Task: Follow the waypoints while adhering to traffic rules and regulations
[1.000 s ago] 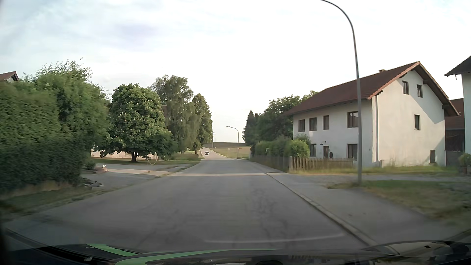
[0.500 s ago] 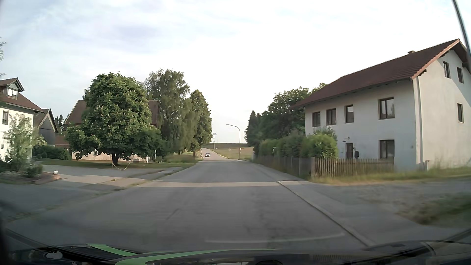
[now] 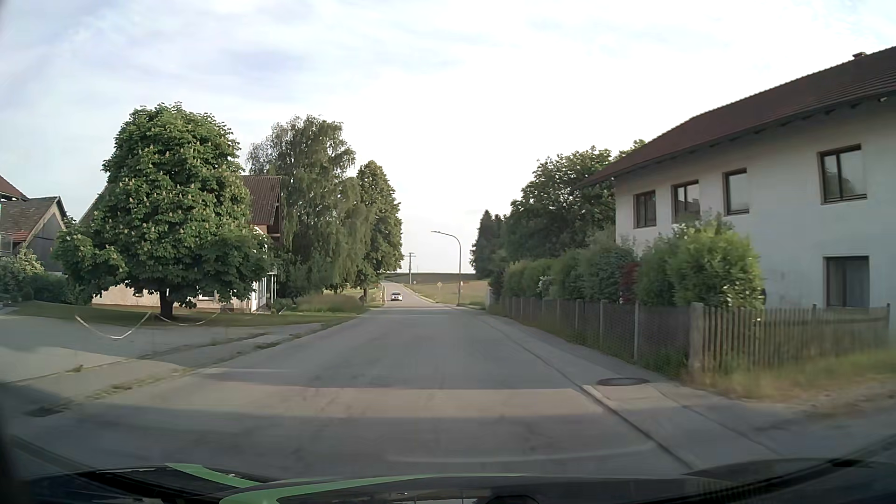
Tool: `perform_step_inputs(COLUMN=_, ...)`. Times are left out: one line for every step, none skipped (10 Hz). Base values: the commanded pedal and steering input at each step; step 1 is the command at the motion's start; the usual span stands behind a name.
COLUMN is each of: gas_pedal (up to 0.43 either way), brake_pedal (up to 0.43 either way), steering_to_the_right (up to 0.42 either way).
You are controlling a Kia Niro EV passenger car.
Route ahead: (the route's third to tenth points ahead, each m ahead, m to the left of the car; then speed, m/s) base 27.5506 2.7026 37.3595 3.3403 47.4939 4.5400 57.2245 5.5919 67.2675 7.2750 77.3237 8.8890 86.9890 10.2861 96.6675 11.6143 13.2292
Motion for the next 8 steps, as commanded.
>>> perform_step_inputs(gas_pedal=0.047, brake_pedal=0.0, steering_to_the_right=-0.009)
perform_step_inputs(gas_pedal=0.047, brake_pedal=0.0, steering_to_the_right=-0.009)
perform_step_inputs(gas_pedal=0.047, brake_pedal=0.0, steering_to_the_right=-0.01)
perform_step_inputs(gas_pedal=0.047, brake_pedal=0.0, steering_to_the_right=-0.01)
perform_step_inputs(gas_pedal=0.047, brake_pedal=0.0, steering_to_the_right=-0.01)
perform_step_inputs(gas_pedal=0.047, brake_pedal=0.0, steering_to_the_right=-0.01)
perform_step_inputs(gas_pedal=0.047, brake_pedal=0.0, steering_to_the_right=-0.01)
perform_step_inputs(gas_pedal=0.047, brake_pedal=0.0, steering_to_the_right=-0.012)
